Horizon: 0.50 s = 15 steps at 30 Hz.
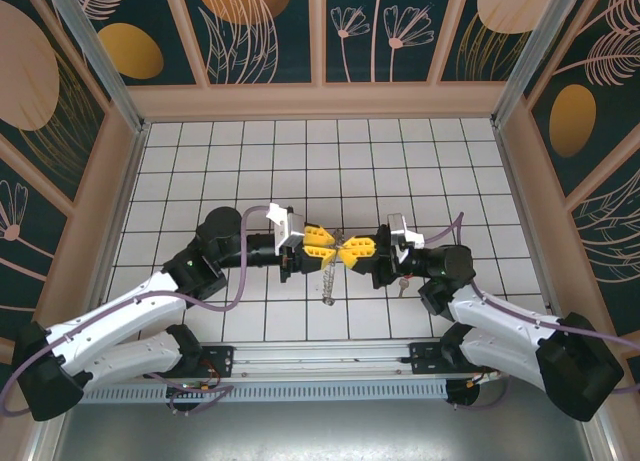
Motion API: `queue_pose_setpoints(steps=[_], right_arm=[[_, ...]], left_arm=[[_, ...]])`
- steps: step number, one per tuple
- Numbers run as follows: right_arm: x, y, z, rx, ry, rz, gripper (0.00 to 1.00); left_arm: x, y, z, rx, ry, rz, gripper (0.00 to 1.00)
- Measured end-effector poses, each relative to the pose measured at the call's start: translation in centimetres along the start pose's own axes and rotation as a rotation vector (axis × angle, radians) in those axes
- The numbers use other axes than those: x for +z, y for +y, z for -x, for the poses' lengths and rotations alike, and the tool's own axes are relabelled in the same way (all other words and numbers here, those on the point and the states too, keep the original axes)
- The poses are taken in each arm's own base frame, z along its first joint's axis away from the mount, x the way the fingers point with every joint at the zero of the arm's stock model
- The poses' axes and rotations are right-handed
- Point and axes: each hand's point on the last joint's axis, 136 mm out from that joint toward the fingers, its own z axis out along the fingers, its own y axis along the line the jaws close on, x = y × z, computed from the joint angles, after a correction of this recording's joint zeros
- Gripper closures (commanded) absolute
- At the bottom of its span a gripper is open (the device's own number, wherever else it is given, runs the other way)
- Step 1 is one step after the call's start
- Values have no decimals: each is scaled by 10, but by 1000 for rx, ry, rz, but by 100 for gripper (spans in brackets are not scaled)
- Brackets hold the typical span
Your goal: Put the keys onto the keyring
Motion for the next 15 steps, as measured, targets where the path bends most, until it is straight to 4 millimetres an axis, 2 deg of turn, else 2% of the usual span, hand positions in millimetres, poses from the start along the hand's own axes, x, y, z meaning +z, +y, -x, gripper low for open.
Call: queue_pose_setpoints(steps=[5,8,12,15], right_arm=[[0,0,2,0,-12,2,100],[0,-1,3,-2,-19,0,100],[1,-2,4,-6,-23,-4,100],[1,-3,-1,-4,-4,-16,67]], left_arm=[[1,-4,2,-5,-17,-24,87],[1,-5,3,-12,-22,-32,100],[1,-6,3,-6,-27,-30,100],[-1,-3,0,-1,-12,-5,100]])
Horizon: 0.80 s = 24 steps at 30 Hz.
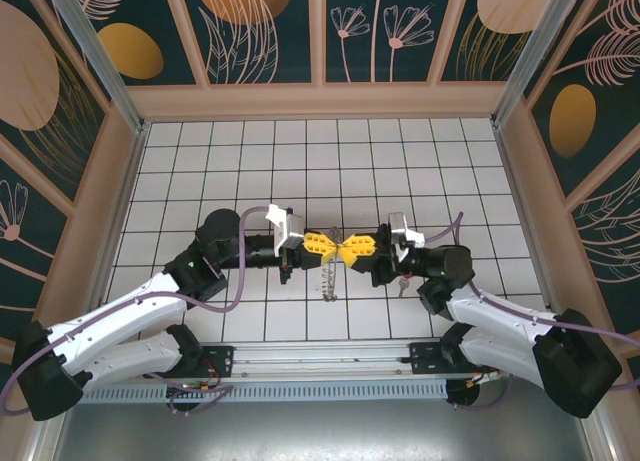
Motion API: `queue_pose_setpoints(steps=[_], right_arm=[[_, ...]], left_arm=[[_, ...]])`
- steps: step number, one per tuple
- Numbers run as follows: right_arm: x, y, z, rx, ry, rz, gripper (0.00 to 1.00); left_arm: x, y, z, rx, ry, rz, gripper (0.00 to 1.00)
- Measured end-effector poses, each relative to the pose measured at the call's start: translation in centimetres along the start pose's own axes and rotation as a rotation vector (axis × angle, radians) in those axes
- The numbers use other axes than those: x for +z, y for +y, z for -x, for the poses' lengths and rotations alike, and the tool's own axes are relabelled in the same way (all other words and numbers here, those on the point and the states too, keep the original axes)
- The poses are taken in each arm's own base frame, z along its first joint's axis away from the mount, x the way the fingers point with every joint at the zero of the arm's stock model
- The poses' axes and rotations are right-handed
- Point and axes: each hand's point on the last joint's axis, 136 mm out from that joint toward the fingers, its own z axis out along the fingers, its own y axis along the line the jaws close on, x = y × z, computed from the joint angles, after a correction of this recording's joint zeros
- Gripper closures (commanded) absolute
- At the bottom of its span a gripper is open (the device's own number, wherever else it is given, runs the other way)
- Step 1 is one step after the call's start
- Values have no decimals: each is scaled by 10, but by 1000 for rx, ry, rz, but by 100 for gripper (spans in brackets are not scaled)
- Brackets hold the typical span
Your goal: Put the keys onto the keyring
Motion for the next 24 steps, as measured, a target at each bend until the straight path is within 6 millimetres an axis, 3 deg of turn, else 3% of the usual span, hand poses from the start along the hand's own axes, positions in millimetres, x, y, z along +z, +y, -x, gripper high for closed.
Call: queue_pose_setpoints(steps=[1,2,4,11,18,24], right_arm=[[0,-1,-3,-1,18,-8,56],[1,-1,-6,-4,34,-15,51],[4,-2,-9,-23,69,-37,48],[4,-16,-8,-127,195,-174,49],[-11,-26,-49,-100,374,-242,53],[-8,-16,-60,-103,427,-202,61]], left_arm=[[-1,2,-3,-1,19,12,100],[-2,3,-6,-2,37,25,100],[-3,7,-10,1,84,50,100],[-16,10,-3,43,243,106,100],[-21,7,-15,22,393,88,100],[-26,4,-27,-3,480,73,100]])
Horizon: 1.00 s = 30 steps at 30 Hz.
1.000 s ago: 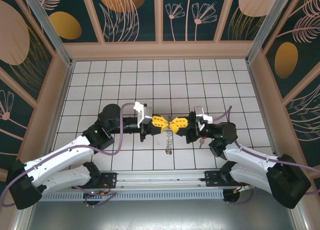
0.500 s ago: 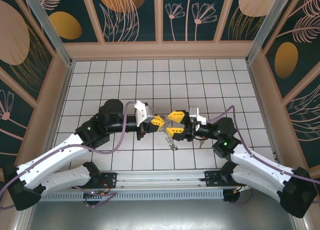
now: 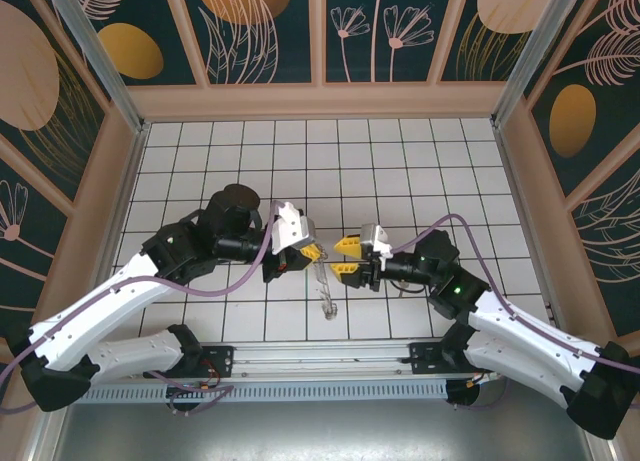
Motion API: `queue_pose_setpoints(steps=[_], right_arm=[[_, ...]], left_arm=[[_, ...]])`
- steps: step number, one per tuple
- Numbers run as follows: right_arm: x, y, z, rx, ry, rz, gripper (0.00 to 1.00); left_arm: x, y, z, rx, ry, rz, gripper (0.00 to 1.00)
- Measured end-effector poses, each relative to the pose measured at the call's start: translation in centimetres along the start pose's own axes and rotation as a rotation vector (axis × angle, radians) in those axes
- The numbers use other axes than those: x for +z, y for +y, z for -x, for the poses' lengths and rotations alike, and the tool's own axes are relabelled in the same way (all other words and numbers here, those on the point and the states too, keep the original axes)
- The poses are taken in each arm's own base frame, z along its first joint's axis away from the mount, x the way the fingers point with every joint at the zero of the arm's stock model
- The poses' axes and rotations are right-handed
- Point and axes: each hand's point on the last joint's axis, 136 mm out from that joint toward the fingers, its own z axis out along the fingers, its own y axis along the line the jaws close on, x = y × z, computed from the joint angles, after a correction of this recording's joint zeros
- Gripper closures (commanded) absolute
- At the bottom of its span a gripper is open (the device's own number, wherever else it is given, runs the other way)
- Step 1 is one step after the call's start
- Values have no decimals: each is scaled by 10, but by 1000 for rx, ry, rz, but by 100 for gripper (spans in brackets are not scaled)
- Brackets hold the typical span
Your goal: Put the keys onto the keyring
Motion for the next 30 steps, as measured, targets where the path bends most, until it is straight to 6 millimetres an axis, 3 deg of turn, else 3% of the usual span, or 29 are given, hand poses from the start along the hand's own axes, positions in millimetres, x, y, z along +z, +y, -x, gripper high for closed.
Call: queue_pose_setpoints(steps=[6,25,27,30], right_arm=[[4,12,2,-30,6,37,69],[16,7,4,-38,18,43,80],[17,6,5,-37,20,45,83],[18,6,5,-39,20,50,99]], left_arm=[[2,2,-5,-3,52,-1,100],[10,7,-18,-12,130,-6,100],[11,7,-19,-13,134,-6,100],[11,8,-19,-15,140,-3,100]])
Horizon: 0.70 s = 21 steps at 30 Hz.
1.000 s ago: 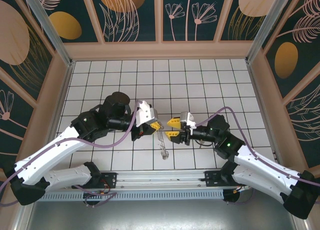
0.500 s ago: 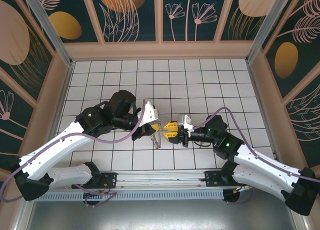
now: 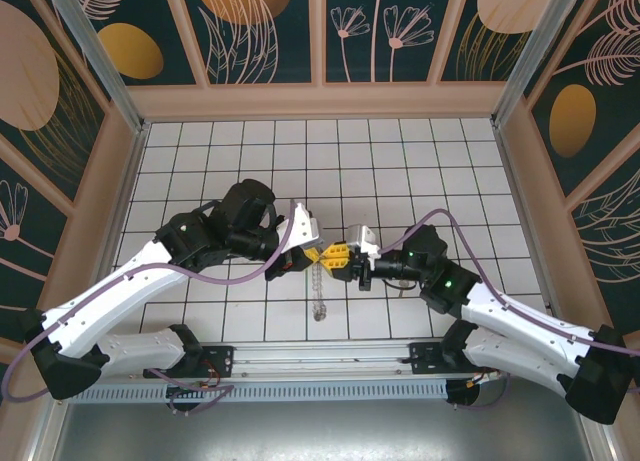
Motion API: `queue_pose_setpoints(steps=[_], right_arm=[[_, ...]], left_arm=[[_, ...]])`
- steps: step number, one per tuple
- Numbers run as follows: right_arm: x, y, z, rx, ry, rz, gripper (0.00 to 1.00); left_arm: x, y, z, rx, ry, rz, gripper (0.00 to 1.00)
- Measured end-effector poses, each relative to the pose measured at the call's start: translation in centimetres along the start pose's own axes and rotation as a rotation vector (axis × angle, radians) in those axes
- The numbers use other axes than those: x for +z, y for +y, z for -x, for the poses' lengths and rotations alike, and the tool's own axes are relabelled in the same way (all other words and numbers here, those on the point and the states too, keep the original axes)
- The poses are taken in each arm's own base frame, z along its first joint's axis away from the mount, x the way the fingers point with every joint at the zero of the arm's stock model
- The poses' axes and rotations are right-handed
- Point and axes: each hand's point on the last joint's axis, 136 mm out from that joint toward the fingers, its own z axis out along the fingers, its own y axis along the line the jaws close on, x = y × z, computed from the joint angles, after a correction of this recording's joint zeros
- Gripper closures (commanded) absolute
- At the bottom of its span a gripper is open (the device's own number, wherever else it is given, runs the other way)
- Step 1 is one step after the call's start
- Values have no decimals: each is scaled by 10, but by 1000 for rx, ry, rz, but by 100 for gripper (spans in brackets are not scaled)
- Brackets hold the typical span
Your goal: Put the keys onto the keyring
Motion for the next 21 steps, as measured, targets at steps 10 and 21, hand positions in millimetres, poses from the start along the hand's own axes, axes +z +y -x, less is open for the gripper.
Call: queue_pose_setpoints(steps=[10,21], right_arm=[[-1,-2,2,5,-6,-8,100],[-20,6,32,40,-191,79,100]], left_arm=[[-1,2,1,12,-18,21,75],[-14,-12,11,20,-322,27,64]])
